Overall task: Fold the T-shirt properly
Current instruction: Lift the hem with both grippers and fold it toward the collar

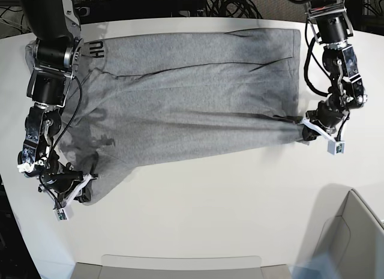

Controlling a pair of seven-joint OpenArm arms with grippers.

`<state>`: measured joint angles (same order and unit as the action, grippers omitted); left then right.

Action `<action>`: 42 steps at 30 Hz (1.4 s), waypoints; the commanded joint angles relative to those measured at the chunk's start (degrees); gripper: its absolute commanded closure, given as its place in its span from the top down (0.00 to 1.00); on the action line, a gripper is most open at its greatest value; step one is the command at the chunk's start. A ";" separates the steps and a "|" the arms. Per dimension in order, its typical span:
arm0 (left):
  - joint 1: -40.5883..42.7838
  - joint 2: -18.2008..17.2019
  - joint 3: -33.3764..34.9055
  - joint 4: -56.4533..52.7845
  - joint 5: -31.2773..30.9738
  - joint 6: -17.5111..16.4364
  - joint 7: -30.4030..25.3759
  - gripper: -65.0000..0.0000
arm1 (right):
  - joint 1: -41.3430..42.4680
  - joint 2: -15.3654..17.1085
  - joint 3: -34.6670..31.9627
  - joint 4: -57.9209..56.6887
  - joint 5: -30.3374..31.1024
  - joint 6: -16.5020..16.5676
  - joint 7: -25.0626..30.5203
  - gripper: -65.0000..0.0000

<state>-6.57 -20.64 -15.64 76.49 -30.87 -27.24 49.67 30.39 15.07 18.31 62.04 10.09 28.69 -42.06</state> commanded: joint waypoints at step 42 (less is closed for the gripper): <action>22.00 -0.24 -0.32 28.70 -0.73 0.12 9.89 0.00 | -24.99 4.31 16.73 35.85 9.74 0.37 -16.88 0.00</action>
<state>15.40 -20.16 -15.53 104.09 -31.31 -27.07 60.01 4.40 18.41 34.74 96.68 19.33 28.91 -60.20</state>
